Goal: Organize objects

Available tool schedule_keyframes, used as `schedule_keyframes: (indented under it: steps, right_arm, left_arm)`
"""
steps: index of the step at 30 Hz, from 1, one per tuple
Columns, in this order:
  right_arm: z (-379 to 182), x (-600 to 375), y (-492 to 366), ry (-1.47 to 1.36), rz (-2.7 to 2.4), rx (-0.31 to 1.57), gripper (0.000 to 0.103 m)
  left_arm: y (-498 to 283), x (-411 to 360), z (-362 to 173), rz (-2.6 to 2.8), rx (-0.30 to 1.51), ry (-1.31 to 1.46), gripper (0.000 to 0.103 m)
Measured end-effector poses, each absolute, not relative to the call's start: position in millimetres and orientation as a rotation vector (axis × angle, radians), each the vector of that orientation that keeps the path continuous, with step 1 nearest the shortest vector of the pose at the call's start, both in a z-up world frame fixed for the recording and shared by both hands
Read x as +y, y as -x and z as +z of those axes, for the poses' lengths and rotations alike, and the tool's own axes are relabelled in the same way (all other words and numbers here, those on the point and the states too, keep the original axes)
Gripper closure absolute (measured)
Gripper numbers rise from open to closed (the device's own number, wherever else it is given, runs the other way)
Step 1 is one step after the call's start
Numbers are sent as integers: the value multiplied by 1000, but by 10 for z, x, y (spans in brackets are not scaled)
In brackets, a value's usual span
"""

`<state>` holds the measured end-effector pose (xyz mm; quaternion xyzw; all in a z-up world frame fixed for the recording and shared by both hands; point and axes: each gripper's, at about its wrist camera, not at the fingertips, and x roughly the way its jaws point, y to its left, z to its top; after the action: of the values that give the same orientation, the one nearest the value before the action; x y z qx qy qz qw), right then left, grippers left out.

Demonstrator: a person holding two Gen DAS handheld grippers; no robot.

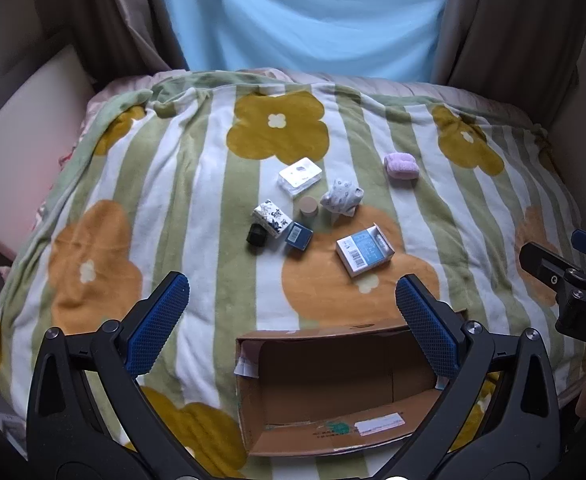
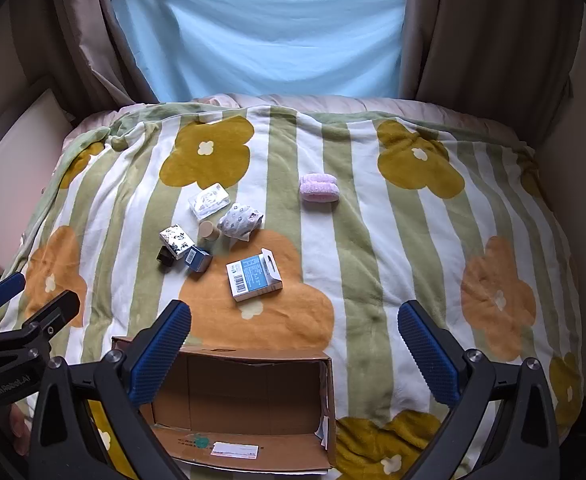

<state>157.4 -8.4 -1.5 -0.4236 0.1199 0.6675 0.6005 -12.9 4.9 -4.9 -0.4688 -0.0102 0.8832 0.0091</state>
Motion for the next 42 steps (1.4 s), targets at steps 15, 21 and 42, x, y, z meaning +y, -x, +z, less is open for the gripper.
schedule_keyframes:
  steps: [15, 21, 42]
  right_arm:
    - [-5, -111, -1564, 978, 1539, 279, 0]
    - [4, -106, -1561, 980, 1536, 280, 0]
    - [27, -172, -1489, 967, 1510, 275, 0]
  left_arm:
    - [87, 3, -21, 2751, -84, 1457, 1]
    - [69, 6, 8, 2749, -92, 1441, 1]
    - [62, -52, -9, 2720, -158, 1446, 1]
